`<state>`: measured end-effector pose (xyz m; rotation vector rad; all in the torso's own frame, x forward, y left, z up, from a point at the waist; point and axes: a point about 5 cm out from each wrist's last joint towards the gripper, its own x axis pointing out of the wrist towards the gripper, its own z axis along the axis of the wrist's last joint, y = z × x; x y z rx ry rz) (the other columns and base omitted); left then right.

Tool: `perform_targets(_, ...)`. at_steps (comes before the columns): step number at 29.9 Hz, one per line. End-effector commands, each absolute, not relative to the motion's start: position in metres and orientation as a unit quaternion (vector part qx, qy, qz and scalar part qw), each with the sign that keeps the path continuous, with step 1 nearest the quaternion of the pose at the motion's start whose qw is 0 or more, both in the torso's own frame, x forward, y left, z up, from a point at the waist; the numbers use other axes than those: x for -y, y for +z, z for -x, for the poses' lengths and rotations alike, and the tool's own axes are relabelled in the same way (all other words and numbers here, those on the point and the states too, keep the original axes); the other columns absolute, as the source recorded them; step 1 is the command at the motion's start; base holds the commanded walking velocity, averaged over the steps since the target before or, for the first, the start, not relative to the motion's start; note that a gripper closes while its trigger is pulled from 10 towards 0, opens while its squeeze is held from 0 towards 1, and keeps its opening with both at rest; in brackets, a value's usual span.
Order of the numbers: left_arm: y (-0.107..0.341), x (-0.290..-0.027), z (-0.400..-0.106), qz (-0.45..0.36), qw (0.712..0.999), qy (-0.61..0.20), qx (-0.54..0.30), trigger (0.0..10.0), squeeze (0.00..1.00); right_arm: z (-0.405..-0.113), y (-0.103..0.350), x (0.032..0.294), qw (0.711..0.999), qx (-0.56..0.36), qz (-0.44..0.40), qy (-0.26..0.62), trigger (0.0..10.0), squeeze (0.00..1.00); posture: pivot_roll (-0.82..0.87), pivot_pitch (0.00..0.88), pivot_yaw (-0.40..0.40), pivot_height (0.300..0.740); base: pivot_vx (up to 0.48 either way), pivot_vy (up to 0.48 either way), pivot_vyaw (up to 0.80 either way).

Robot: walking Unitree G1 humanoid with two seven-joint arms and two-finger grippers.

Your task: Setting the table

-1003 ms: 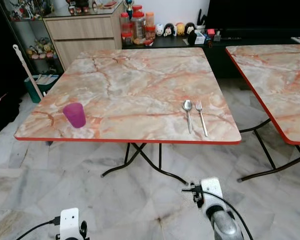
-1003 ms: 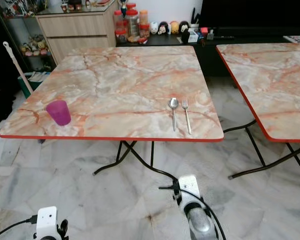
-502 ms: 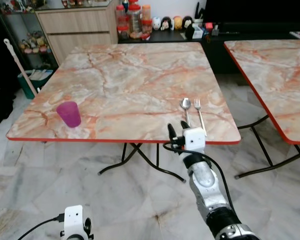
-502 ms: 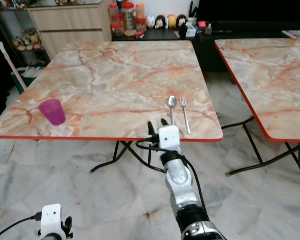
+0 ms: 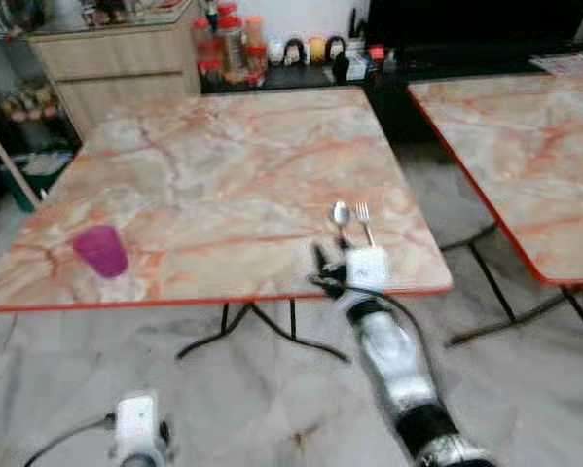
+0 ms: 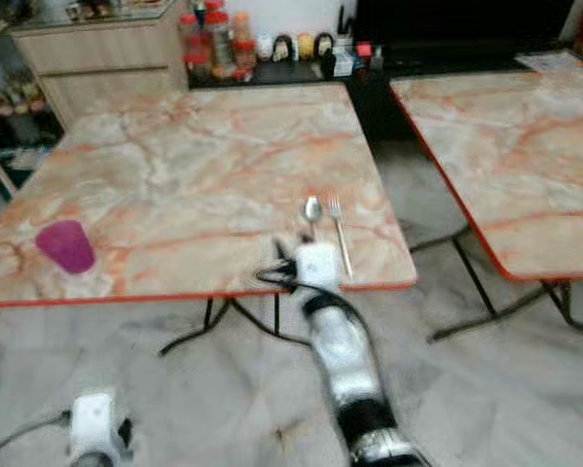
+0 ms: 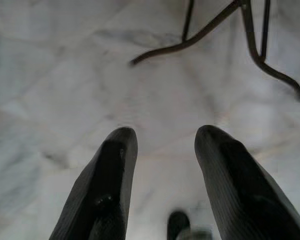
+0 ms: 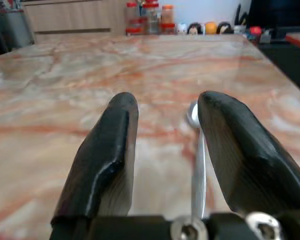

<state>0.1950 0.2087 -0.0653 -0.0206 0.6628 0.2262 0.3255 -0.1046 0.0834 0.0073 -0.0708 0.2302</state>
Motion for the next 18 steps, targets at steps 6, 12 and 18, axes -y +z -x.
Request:
perform_targets(6, -0.067, -0.22, -0.188, 0.005, 0.934, 0.127, -0.335, 10.0, 0.0, -0.331, 0.096, 0.086, 0.99, 0.052, -0.012, 0.132, 10.0, 0.0, -0.01, 0.0, 0.023, 0.732, 0.328, 0.0, 0.0)
perform_targets(12, -0.065, -0.222, -0.191, 0.005, 0.935, 0.13, -0.33, 10.0, 0.0, -0.331, 0.095, 0.087, 0.991, 0.045, -0.009, 0.123, 10.0, 0.0, -0.01, 0.0, 0.027, 0.732, 0.328, 0.0, 0.0)
perform_targets(18, -0.067, -0.221, -0.189, 0.005, 0.934, 0.128, -0.335, 10.0, 0.0, -0.329, 0.084, 0.094, 0.995, 0.018, -0.02, 0.094, 10.0, 0.0, -0.01, 0.0, 0.032, 0.732, 0.316, 0.0, 0.0)
